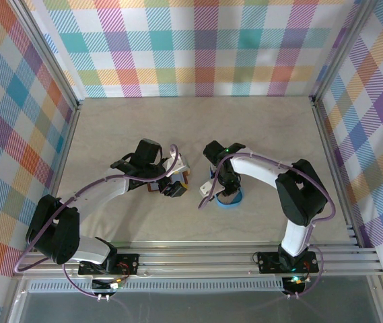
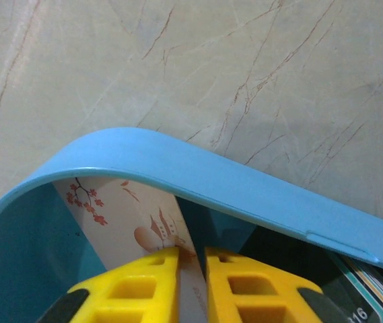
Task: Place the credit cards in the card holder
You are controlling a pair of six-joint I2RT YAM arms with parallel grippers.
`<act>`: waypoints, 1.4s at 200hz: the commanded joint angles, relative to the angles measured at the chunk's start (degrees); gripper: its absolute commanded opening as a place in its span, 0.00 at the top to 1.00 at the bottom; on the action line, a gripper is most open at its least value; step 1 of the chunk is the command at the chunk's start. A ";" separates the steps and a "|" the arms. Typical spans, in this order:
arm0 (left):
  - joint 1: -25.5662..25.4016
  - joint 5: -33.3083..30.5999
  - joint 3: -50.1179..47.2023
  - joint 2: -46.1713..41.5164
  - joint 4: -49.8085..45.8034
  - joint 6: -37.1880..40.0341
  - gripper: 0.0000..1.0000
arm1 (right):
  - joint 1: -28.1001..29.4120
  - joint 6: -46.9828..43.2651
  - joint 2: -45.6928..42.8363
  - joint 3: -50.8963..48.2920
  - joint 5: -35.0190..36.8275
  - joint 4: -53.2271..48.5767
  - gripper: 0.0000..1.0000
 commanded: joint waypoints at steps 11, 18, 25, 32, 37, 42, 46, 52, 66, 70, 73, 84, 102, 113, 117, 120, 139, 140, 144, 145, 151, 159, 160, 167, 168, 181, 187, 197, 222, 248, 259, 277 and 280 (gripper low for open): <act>-0.78 0.14 -0.49 -1.76 -0.67 0.31 0.23 | 0.51 0.67 -1.53 0.92 -1.34 -5.11 0.89; -0.78 0.13 -0.49 -1.76 -0.71 0.31 0.23 | 0.53 0.74 -1.62 1.00 -1.34 -5.34 0.90; -0.78 0.11 -0.49 -1.76 -0.69 0.39 0.23 | 0.55 0.82 -1.74 1.10 -1.33 -5.67 0.92; -0.77 0.11 -0.57 -1.76 -0.72 0.40 0.23 | 0.53 0.84 -1.84 1.20 -1.34 -5.86 0.94; -0.78 0.07 -0.59 -1.76 -0.72 0.40 0.23 | 0.55 0.93 -1.92 1.18 -1.38 -6.05 0.95; -0.78 0.07 -0.64 -1.76 -0.60 0.40 0.23 | 0.55 0.93 -1.92 1.26 -1.42 -6.23 0.96; -0.78 0.09 -0.60 -1.73 -0.71 0.40 0.23 | 0.55 1.02 -2.08 1.33 -1.38 -6.44 0.97; -0.78 0.11 -0.50 -1.68 -0.67 0.40 0.23 | 0.55 1.09 -2.24 1.49 -1.49 -6.69 0.97; -0.78 0.09 -0.65 -1.69 -0.64 0.40 0.23 | 0.55 1.11 -2.55 1.58 -1.53 -7.14 1.00; -0.79 0.13 -0.60 -1.68 -0.59 0.40 0.23 | 0.55 1.11 -2.76 1.61 -1.59 -7.31 1.00; -0.78 0.15 -0.58 -1.67 -0.62 0.40 0.23 | 0.55 1.13 -2.88 1.62 -1.58 -7.47 1.00; -0.78 0.15 -0.65 -1.63 -0.56 0.40 0.23 | 0.55 1.28 -3.42 1.70 -1.60 -7.94 1.00; -0.78 0.33 -0.67 -1.76 -0.33 0.26 0.23 | 0.55 1.61 -4.37 1.53 -1.77 -8.53 1.00; -0.76 0.50 -0.91 -1.80 -0.15 0.14 0.23 | 0.55 1.96 -5.06 1.38 -1.82 -8.64 1.00; -0.78 0.59 -0.92 -1.85 -0.01 0.06 0.23 | 0.55 2.05 -5.28 1.36 -1.93 -8.72 1.00; -0.78 0.60 -0.98 -1.85 0.03 0.00 0.23 | 0.55 2.12 -5.48 1.28 -1.96 -8.70 1.00; -0.78 1.01 -1.21 -2.00 0.01 -0.33 0.23 | 0.55 2.55 -6.33 1.00 -2.41 -8.55 1.00; -0.78 1.02 -1.25 -2.01 -0.02 -0.32 0.23 | 0.55 2.58 -6.33 0.96 -2.40 -8.56 1.00; -0.78 1.11 -1.20 -2.03 0.00 -0.52 0.23 | 0.55 2.75 -6.50 0.92 -2.54 -8.52 1.00; -0.78 1.16 -1.24 -2.03 0.02 -0.54 0.23 | 0.51 2.76 -6.50 0.92 -2.51 -8.50 1.00; -0.78 1.21 -1.35 -2.11 1.93 -0.68 0.23 | 0.54 2.98 -6.65 0.84 -2.65 -8.55 1.00; -0.78 1.30 -1.43 -2.16 2.33 -0.96 0.23 | 0.55 3.44 -6.84 0.82 -2.70 -8.39 1.00; -0.78 1.30 -1.40 -2.18 2.37 -0.98 0.23 | 0.55 3.51 -6.89 0.78 -2.72 -8.39 1.00; -0.78 1.41 -1.48 -2.20 2.47 -1.22 0.23 | 0.55 3.78 -7.02 0.66 -2.64 -8.26 1.00; -0.78 1.40 -1.51 -2.20 2.53 -1.20 0.23 | 0.55 3.81 -7.02 0.65 -2.65 -8.28 1.00; -0.78 1.48 -1.67 -2.18 2.75 -1.48 0.23 | 0.55 4.35 -7.34 0.74 -2.58 -8.39 1.00; -0.78 1.48 -1.70 -2.15 2.89 -1.48 0.23 | 0.55 4.36 -7.57 0.62 -2.65 -8.26 1.00; -0.79 1.56 -1.70 -2.11 3.01 -1.69 0.23 | 0.42 4.41 -8.01 0.34 -2.55 -7.95 1.00; -0.78 1.56 -1.96 -2.16 3.75 -2.02 0.23 | 0.36 5.42 -8.61 0.93 -2.94 -8.40 1.00; -0.78 1.26 -2.39 -2.20 4.73 -2.48 0.23 | -0.45 8.61 -10.14 2.94 -4.48 -10.26 1.00; -0.78 1.21 -2.55 -2.29 5.23 -2.75 0.22 | -0.80 9.51 -11.63 3.08 -5.71 -10.49 1.00; -0.78 1.34 -3.14 -2.85 6.80 -3.65 0.22 | -2.09 11.64 -14.26 3.84 -8.85 -10.83 1.00; -0.78 1.38 -3.28 -3.02 7.14 -3.87 0.22 | -2.33 12.18 -14.80 4.20 -9.56 -11.11 1.00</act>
